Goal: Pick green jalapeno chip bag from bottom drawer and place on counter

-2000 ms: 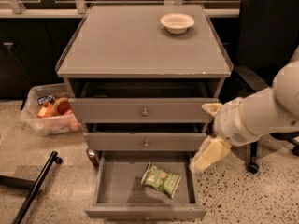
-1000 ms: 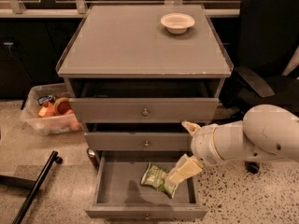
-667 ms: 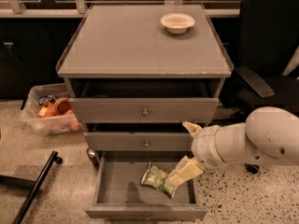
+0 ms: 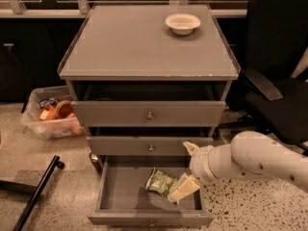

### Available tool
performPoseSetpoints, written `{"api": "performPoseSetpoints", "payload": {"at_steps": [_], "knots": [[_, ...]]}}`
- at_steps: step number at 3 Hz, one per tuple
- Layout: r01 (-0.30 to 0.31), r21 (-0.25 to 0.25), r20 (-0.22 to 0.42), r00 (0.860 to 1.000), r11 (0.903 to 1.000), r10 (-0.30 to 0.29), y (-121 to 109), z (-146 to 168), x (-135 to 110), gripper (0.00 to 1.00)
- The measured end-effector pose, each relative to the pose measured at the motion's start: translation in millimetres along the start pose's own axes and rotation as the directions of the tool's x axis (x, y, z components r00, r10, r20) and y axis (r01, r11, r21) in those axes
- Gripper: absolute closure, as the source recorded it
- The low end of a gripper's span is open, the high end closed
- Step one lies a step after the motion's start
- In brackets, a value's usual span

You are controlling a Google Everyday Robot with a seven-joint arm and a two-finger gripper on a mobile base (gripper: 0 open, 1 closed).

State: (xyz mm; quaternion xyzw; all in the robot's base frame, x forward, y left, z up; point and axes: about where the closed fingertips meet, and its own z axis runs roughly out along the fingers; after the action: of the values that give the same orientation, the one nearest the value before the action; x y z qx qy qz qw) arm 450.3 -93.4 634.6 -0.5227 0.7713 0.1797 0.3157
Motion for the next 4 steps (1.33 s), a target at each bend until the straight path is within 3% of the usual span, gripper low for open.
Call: {"api": "performPoseSetpoints", "payload": {"at_steps": [1, 3, 4], "knots": [[-0.006, -0.003, -0.001, 1.0, 1.0, 0.006, -10.6, 62.3, 49.7, 0.0], [0.036, 0.109, 0.085, 0.995, 0.9934, -0.045, -55.9, 174.4, 111.3, 0.0], [-0.012, 0.062, 0.098, 0.995, 0.998, 0.006, -36.0, 204.5, 132.8, 0.0]]}}
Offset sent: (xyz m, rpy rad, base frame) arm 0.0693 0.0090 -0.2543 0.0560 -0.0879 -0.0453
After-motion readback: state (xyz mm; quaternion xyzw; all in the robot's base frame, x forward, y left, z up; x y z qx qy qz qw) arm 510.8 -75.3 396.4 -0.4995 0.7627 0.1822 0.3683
